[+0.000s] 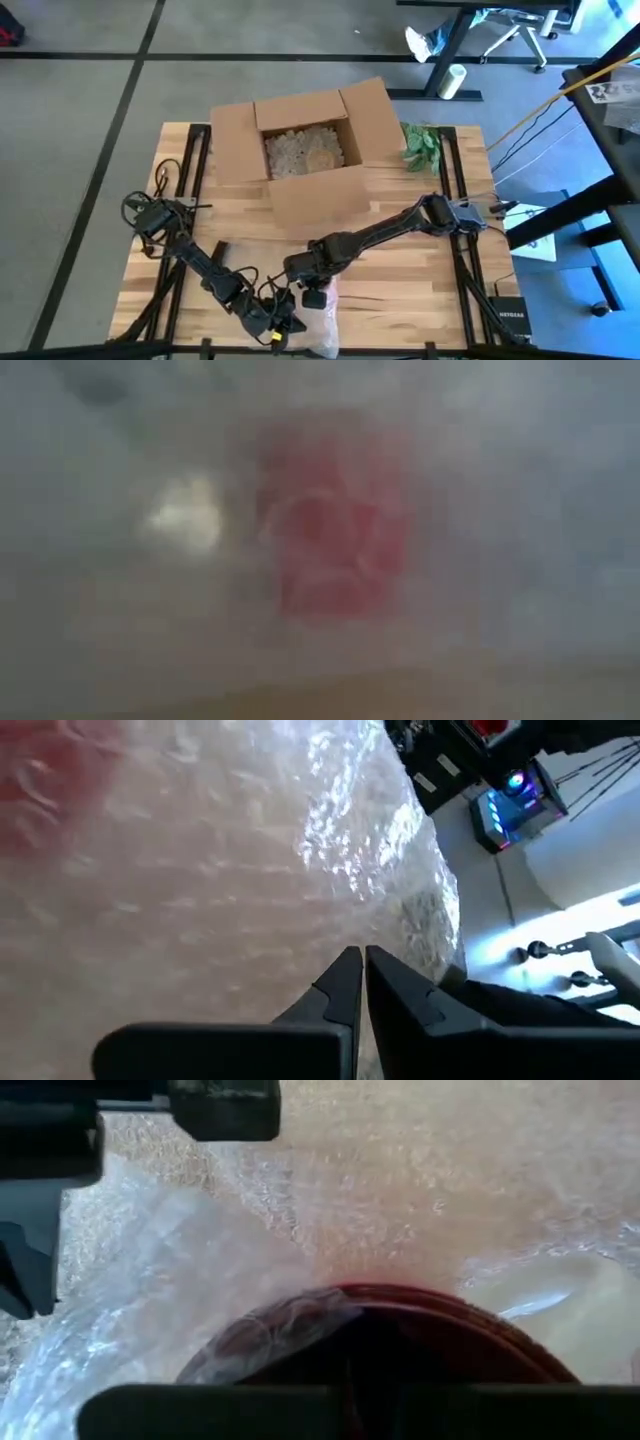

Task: Wrap mug
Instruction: Wrap the red mug with bubble wrap

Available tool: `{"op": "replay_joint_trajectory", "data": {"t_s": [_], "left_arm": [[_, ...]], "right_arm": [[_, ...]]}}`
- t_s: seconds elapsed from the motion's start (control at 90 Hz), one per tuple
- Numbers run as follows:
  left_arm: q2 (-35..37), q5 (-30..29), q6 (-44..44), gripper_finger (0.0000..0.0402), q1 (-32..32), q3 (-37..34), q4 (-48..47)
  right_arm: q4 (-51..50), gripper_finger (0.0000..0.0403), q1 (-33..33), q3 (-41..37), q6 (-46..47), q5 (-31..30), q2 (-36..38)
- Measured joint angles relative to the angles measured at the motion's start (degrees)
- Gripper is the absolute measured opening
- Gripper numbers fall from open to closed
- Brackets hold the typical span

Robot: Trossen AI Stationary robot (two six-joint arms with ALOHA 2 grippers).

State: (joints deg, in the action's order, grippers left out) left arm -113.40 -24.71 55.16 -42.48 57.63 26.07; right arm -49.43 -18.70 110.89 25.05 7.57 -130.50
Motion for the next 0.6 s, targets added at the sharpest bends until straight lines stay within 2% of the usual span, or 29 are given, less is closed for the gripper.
{"op": "replay_joint_trajectory", "data": {"t_s": [0.2, 0.389, 0.6], "left_arm": [[-0.1, -11.4, -3.8, 0.0000, 0.3, 0.0, -1.2], [0.4, -18.3, -7.1, 0.0000, -0.8, 0.6, -2.7], [2.7, -32.5, -9.3, 0.0000, -4.1, 4.8, -14.5]], "right_arm": [[0.3, 0.0000, 0.0, 0.0, 0.1, 0.1, 0.0], [0.2, 0.0000, 0.0, 0.0, 0.2, 0.5, 0.0], [1.3, 0.0000, -0.1, 0.1, 0.2, 0.6, 0.0]]}}
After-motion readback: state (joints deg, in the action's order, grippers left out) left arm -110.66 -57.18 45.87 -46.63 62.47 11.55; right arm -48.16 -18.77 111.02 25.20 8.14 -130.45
